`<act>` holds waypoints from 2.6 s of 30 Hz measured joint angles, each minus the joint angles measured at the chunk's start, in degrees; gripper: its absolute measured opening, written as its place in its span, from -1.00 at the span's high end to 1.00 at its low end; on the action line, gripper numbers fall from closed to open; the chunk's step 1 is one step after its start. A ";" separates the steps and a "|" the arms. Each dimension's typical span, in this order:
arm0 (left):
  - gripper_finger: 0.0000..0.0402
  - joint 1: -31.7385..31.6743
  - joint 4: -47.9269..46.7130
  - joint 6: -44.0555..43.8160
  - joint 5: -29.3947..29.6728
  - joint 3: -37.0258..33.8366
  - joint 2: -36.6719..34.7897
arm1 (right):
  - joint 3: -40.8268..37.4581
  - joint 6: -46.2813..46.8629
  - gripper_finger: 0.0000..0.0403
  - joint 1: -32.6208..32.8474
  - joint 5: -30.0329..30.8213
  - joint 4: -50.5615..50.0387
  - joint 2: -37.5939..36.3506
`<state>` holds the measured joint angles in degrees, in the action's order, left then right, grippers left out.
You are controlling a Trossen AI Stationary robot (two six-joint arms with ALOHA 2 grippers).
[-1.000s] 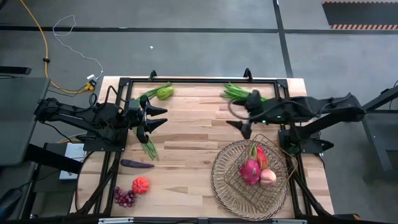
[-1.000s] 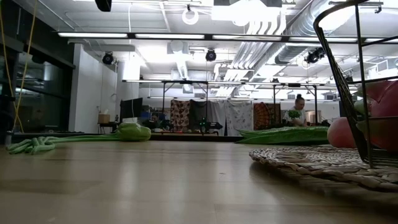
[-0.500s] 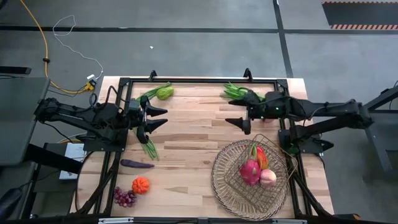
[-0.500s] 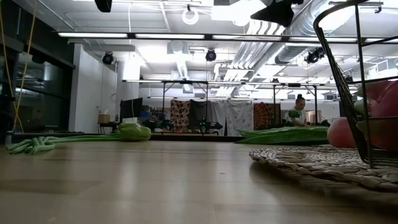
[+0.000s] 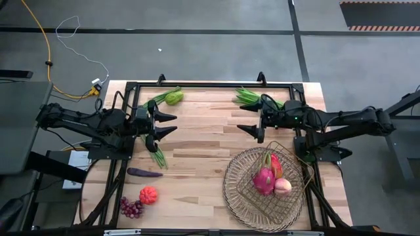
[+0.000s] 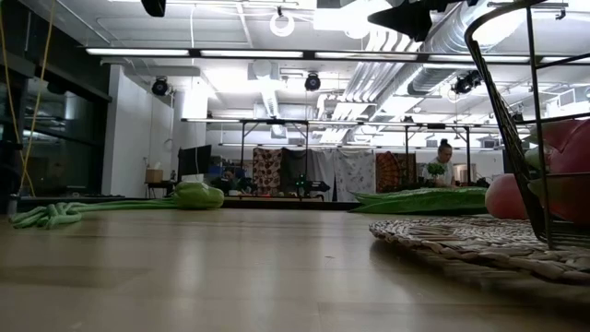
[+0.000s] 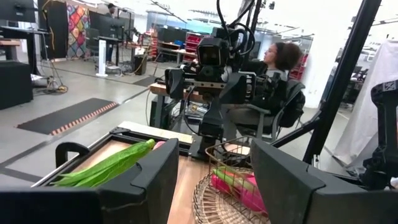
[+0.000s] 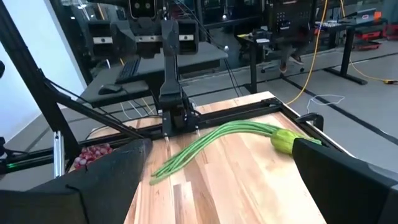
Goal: Build produce basket
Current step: Put the chayote into the wire basket
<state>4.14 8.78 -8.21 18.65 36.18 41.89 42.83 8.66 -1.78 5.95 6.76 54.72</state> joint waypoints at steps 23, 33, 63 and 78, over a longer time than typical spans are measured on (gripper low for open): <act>0.05 0.00 0.02 0.43 0.44 0.00 0.00 | 0.00 0.27 -0.97 0.02 0.05 0.42 0.00; 0.05 0.01 0.02 1.91 3.64 0.00 0.00 | 0.02 0.27 -0.97 0.02 -0.18 0.41 0.00; -0.04 -0.62 -2.00 -1.21 3.90 0.39 0.01 | 0.04 0.29 0.99 0.04 -7.30 0.42 0.00; -0.86 -34.83 -47.32 -7.36 2.36 26.13 20.19 | 0.04 1.82 1.00 0.04 -8.59 0.04 0.00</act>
<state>-30.68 -38.55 -15.57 21.02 62.32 62.08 42.87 10.48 -1.74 -2.63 6.80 54.72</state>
